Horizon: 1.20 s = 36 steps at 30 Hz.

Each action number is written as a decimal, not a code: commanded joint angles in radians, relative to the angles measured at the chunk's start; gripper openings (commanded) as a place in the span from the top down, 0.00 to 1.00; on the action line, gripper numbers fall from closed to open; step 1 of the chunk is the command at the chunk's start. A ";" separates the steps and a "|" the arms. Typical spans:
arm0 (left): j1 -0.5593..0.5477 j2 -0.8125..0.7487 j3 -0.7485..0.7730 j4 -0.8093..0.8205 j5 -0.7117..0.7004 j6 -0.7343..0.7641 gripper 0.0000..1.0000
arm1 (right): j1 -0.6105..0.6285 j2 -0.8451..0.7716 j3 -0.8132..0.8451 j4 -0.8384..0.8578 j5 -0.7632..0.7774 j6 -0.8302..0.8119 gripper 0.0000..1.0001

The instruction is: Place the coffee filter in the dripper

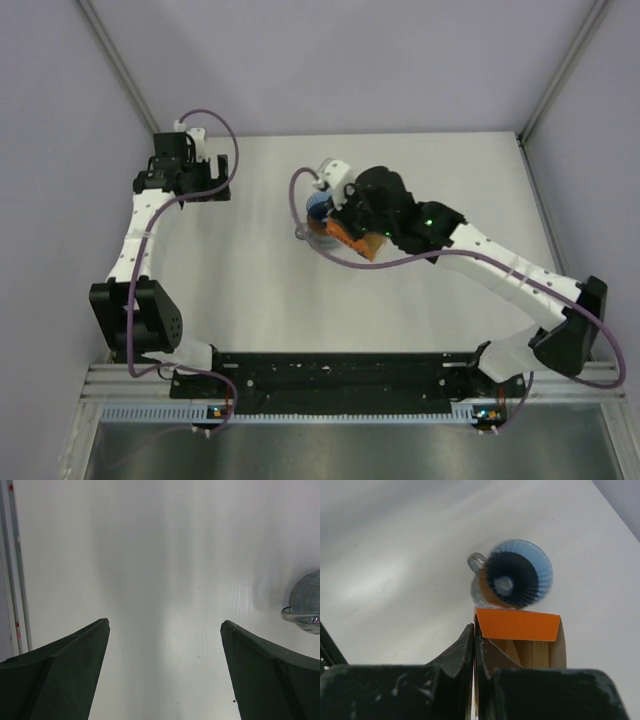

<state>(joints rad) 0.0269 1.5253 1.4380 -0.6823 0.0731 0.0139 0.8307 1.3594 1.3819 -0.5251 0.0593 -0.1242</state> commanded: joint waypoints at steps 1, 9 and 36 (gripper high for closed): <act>0.047 -0.066 0.039 -0.040 0.082 0.024 0.02 | 0.186 0.151 0.140 0.005 -0.009 -0.138 1.00; 0.056 -0.079 0.027 -0.160 0.194 0.122 0.06 | 0.334 0.486 0.304 0.014 0.074 -0.184 1.00; -0.070 0.021 -0.004 -0.398 0.533 0.304 0.15 | 0.355 0.682 0.241 0.290 0.067 -0.057 0.68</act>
<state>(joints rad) -0.0216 1.5475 1.4300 -1.0546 0.5678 0.2905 1.1782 2.0563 1.5951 -0.2737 0.1364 -0.2062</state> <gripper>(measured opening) 0.855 0.301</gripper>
